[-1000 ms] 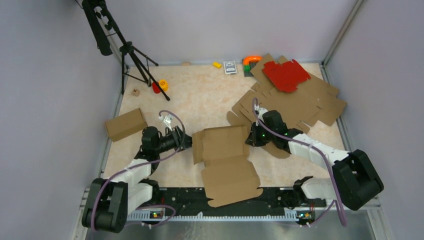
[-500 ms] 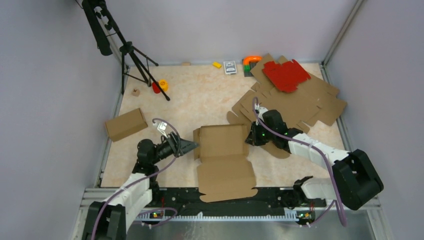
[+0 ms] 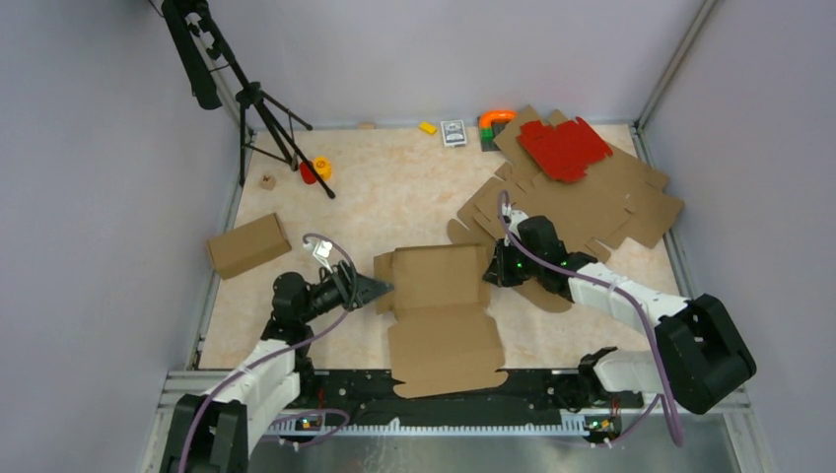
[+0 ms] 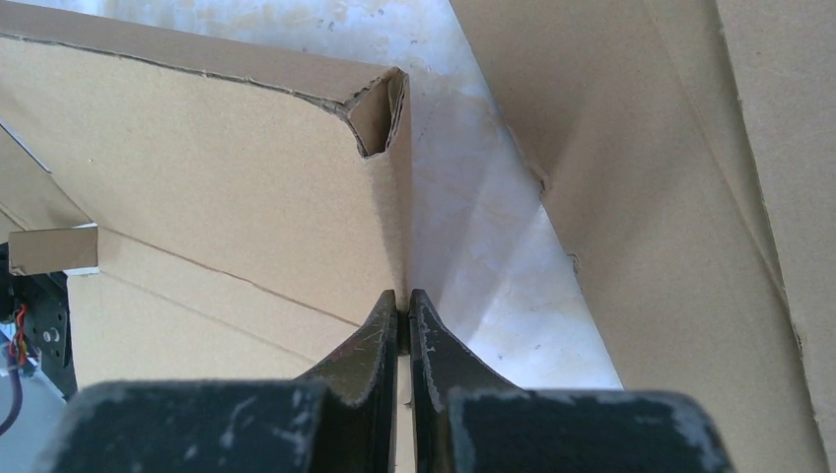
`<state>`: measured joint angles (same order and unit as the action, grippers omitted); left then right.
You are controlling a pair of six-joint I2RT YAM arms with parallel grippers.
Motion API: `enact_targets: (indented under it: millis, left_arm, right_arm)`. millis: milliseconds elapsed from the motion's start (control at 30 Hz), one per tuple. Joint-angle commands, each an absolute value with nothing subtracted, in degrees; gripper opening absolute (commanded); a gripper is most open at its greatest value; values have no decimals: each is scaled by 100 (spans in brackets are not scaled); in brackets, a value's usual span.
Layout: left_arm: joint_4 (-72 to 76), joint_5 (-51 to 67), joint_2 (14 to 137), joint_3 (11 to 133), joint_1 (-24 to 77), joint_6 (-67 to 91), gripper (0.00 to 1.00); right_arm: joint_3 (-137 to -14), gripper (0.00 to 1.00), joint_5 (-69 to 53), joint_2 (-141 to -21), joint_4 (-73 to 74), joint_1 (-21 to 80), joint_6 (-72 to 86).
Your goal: Fold the paper box
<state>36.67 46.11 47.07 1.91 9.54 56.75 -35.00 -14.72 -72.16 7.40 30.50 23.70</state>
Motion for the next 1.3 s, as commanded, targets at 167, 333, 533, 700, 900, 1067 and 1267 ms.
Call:
enact_targets:
  millis: [167, 333, 533, 700, 900, 1067, 1267]
  left_arm:
    - [4031, 4809, 4742, 346, 976, 5618, 50]
    - [3791, 4815, 4691, 507, 984, 5442, 48]
    - [4034, 4823, 5097, 581, 1031, 5473, 36]
    - [4571, 5028, 5744, 638, 1080, 5522, 32]
    - [4854, 5081, 6089, 710, 1244, 5570, 51]
    - [4358, 5016, 6209, 838, 1272, 5249, 30]
    - [4017, 4845, 6353, 926, 1298, 4989, 20]
  right_arm:
    - [-3739, 0, -1495, -7322, 588, 2983, 2356]
    - [-3832, 0, -1388, -7374, 775, 2993, 2398]
    - [-3832, 0, -1443, -7383, 755, 2988, 2423]
    - [-3839, 0, -1494, -7412, 751, 2988, 2426]
    - [-3854, 0, -1494, -7457, 775, 2988, 2419]
    - [-3841, 0, -1511, -7488, 739, 2988, 2418]
    - [-3857, 0, -1555, -7532, 709, 2988, 2429]
